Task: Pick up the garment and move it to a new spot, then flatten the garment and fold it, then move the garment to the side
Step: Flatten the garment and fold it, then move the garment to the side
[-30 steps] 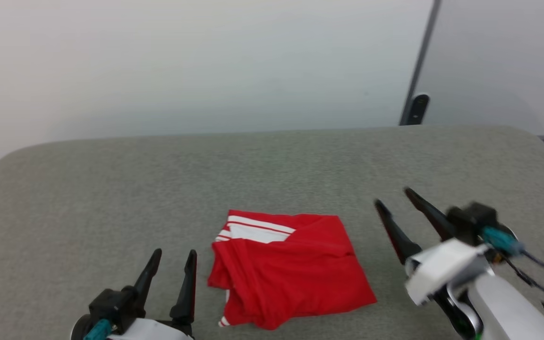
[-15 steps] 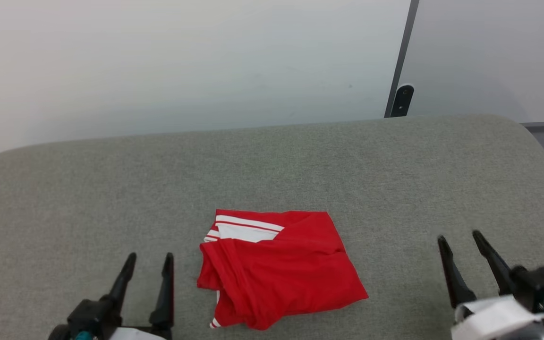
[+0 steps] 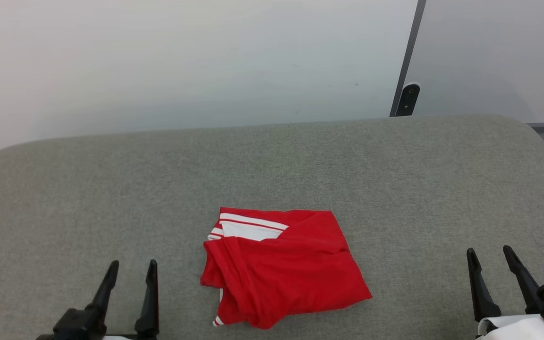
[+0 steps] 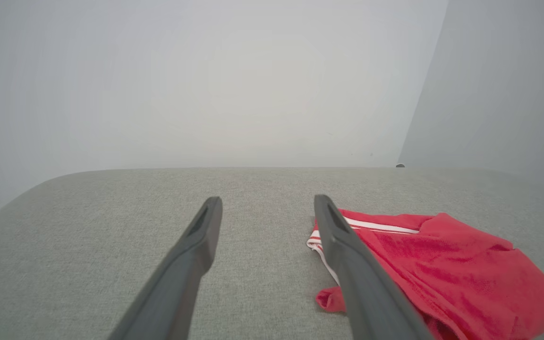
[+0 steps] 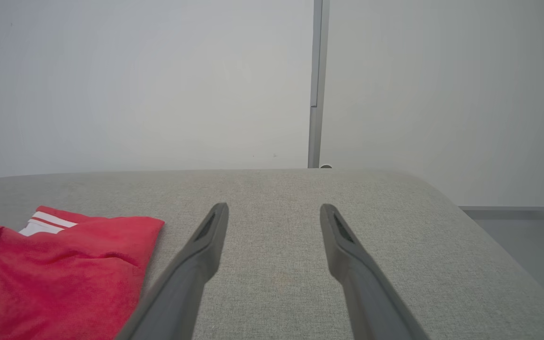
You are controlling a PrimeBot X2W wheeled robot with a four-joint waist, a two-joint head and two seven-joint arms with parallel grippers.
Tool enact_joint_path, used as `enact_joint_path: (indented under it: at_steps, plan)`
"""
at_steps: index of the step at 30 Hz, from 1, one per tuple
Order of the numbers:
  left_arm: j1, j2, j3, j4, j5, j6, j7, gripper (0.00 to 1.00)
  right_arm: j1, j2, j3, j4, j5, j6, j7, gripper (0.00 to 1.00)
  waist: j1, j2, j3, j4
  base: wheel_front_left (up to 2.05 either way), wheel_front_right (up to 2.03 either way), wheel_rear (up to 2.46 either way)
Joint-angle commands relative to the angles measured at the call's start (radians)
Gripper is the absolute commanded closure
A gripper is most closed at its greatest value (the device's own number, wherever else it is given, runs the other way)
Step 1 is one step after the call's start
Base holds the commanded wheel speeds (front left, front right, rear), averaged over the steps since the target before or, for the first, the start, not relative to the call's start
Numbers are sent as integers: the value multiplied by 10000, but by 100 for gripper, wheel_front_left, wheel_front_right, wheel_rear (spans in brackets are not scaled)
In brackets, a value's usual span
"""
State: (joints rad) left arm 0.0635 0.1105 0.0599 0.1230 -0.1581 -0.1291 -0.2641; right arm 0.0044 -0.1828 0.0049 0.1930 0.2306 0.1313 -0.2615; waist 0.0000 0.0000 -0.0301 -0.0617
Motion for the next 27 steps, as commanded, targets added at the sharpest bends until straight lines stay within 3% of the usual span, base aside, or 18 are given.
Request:
enact_joint_path:
  at_steps: [1, 15, 27]
  plan:
    - [28, 4, -26, -25, 72, -20, 3, 0, 104, 63, -87, -33, -79, -12, -42, 0, 0, 0, 19, 11, 0, 0, 0]
    - [-189, -69, -199, -9, 163, -20, 3, 0, 118, 216, -246, -117, -406, -12, -43, 0, 0, 0, 16, 355, 0, 0, 0]
    - [-232, -7, 159, 107, 124, -20, 3, 0, 195, 383, 639, 350, -265, -12, -26, 0, 0, 0, -270, 2118, 0, 0, 0]
